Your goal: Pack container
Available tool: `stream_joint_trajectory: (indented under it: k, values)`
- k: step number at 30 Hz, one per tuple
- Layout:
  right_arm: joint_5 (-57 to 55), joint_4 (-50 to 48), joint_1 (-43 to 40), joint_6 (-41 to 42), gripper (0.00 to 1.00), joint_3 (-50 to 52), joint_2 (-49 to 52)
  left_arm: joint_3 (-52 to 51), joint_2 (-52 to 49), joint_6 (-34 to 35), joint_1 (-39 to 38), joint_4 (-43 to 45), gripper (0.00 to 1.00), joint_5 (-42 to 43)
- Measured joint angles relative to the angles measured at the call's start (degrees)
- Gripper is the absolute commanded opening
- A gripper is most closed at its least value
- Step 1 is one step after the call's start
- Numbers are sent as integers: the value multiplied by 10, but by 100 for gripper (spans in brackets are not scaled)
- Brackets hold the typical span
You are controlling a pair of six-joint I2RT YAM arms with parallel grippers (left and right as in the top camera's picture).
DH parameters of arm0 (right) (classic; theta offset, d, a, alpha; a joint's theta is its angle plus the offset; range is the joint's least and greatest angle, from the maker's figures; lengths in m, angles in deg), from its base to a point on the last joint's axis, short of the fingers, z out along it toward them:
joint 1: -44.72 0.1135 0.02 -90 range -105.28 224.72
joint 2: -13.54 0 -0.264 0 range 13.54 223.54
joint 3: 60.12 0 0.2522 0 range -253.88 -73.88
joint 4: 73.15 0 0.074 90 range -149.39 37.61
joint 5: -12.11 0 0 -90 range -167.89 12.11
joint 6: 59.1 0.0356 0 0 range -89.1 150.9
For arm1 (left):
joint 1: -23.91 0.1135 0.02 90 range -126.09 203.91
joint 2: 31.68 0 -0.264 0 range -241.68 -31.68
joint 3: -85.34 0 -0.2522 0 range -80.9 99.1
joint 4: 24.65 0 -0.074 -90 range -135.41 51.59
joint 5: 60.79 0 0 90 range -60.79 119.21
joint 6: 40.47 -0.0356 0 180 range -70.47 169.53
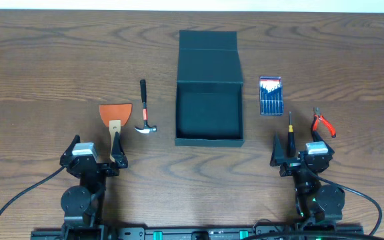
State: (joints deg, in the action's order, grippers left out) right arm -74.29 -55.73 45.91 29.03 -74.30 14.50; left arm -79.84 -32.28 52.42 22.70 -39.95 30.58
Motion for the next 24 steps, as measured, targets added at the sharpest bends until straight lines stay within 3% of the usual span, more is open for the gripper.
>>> stream_joint_trajectory:
  k: [17,24]
  values:
    - [30,-3,0,4,99,0,0,0,0,0,0,0,98,0]
    - [36,-4,0,68,99,0,1,0,0,0,0,0,99,0]
